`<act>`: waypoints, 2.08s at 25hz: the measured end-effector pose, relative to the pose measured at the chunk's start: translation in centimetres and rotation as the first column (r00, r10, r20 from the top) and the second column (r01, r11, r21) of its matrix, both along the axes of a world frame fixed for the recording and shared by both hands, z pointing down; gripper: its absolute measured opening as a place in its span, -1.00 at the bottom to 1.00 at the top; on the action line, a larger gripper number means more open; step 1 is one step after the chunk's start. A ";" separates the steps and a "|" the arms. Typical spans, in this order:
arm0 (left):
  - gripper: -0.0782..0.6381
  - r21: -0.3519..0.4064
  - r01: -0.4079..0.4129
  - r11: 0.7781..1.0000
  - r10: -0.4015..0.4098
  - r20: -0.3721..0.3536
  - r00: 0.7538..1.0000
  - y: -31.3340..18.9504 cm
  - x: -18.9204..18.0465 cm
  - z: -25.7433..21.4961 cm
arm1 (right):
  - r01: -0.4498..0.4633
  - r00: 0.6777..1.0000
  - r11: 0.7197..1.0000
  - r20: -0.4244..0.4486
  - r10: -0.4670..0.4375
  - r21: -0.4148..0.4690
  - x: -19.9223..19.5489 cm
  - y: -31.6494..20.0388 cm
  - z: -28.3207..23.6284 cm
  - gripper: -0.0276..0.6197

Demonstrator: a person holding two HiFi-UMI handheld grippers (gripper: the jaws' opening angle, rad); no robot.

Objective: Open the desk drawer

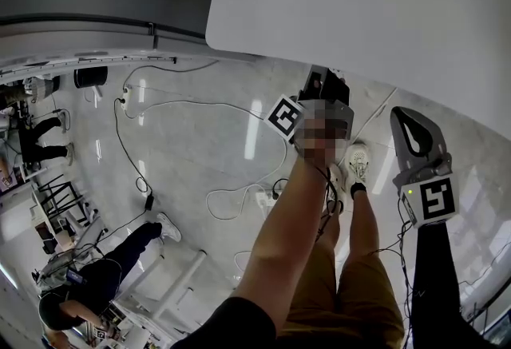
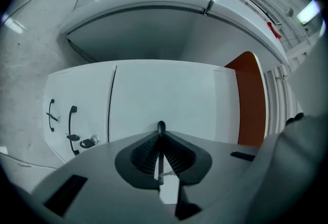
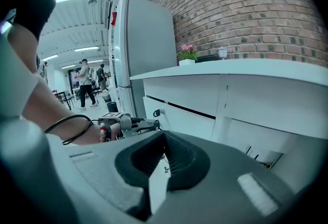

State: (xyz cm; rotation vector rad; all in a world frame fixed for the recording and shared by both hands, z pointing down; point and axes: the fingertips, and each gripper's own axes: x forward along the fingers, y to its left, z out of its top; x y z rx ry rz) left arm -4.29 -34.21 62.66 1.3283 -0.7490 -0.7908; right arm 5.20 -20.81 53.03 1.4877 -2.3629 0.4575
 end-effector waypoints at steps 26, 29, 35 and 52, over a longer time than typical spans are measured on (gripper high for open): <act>-0.70 -0.040 -0.104 0.994 0.108 0.115 0.987 0.5 0.2 1.0 | 0.031 0.999 0.999 -0.012 -0.031 0.015 1.5 0.1 -0.7 -0.91; -0.70 -0.042 -0.107 0.993 0.111 0.129 0.985 0.7 0.0 1.2 | 0.033 0.999 0.999 -0.005 -0.033 0.021 1.3 0.0 -0.8 -0.91; -0.70 -0.040 -0.099 0.994 0.103 0.110 0.989 1.0 0.1 0.6 | 0.021 0.999 0.999 0.024 -0.022 0.040 1.4 -1.4 -1.7 -0.91; -0.70 -0.049 -0.068 0.996 0.074 0.119 0.990 2.4 -1.0 0.6 | 0.035 0.998 0.998 0.042 -0.037 0.055 1.1 -1.5 -2.1 -0.91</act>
